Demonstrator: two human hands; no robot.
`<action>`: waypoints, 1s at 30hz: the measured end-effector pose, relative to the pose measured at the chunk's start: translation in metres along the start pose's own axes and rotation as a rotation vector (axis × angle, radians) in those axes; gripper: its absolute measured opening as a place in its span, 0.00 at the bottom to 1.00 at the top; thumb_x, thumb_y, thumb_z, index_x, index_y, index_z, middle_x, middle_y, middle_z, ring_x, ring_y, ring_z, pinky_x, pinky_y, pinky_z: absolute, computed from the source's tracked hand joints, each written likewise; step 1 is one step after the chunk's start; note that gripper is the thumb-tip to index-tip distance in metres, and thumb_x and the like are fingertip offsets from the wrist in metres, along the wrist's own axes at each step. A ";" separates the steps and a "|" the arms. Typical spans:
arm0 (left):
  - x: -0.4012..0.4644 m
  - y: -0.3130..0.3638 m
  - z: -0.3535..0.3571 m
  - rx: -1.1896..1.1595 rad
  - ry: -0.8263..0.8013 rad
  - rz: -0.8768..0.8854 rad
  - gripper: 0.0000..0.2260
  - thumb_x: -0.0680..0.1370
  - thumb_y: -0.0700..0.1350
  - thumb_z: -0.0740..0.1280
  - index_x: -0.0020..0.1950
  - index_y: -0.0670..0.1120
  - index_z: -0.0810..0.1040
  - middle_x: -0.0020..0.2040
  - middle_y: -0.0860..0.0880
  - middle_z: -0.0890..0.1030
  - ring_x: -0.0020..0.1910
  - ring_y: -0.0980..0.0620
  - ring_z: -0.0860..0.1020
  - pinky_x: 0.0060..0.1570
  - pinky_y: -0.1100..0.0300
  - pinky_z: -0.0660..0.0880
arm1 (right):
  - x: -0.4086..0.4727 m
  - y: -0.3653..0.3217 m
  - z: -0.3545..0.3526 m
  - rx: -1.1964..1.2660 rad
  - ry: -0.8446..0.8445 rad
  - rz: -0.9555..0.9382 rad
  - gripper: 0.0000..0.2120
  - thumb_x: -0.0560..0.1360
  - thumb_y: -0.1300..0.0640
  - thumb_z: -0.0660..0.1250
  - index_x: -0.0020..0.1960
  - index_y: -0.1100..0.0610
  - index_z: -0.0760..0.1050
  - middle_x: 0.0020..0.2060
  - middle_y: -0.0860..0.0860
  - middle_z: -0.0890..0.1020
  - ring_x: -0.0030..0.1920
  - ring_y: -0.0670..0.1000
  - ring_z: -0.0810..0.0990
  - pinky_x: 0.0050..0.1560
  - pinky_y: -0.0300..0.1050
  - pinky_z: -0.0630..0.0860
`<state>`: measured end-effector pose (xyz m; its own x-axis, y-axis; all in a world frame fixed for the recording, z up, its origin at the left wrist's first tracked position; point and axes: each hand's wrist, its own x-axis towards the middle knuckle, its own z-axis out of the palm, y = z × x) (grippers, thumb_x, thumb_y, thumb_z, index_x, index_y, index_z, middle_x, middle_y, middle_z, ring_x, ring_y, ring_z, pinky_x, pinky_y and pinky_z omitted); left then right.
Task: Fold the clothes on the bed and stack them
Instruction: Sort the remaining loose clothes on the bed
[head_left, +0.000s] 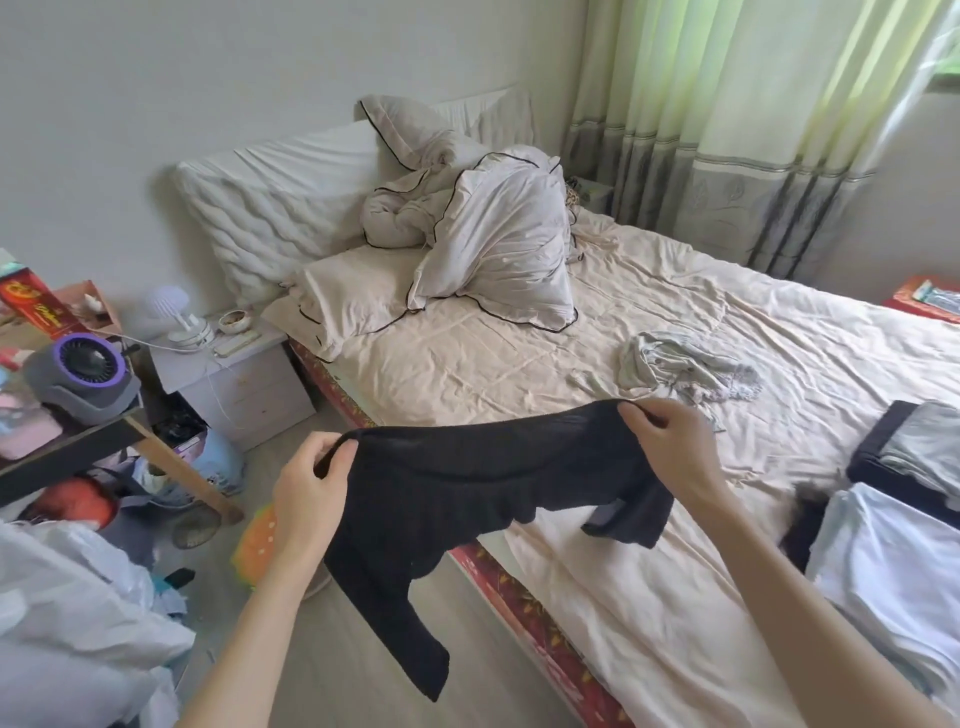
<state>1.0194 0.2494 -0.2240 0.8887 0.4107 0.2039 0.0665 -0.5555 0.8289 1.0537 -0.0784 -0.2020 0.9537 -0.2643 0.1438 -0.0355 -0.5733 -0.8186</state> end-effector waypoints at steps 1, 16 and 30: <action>0.003 0.003 -0.008 -0.011 0.032 0.022 0.04 0.79 0.46 0.64 0.45 0.53 0.75 0.42 0.58 0.78 0.47 0.53 0.75 0.50 0.56 0.71 | -0.009 -0.009 0.001 -0.039 0.112 -0.052 0.11 0.76 0.57 0.66 0.39 0.62 0.79 0.32 0.53 0.75 0.38 0.54 0.72 0.41 0.45 0.67; 0.149 0.070 -0.021 -0.065 0.148 0.314 0.09 0.77 0.48 0.67 0.49 0.43 0.80 0.48 0.50 0.81 0.52 0.51 0.77 0.57 0.53 0.71 | 0.083 -0.083 0.036 -0.401 0.663 -0.445 0.14 0.79 0.54 0.60 0.46 0.61 0.80 0.41 0.58 0.77 0.46 0.60 0.73 0.50 0.51 0.60; 0.465 -0.020 0.194 0.087 -0.022 0.176 0.05 0.78 0.49 0.66 0.44 0.49 0.77 0.44 0.54 0.79 0.47 0.54 0.75 0.48 0.59 0.68 | 0.404 -0.006 0.230 -0.570 0.343 -0.327 0.14 0.80 0.54 0.60 0.50 0.61 0.80 0.43 0.59 0.79 0.48 0.61 0.75 0.53 0.53 0.62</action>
<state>1.5193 0.3113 -0.2463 0.8996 0.2864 0.3298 -0.0528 -0.6782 0.7330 1.5074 -0.0034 -0.2667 0.7988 -0.1849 0.5725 -0.0041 -0.9532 -0.3022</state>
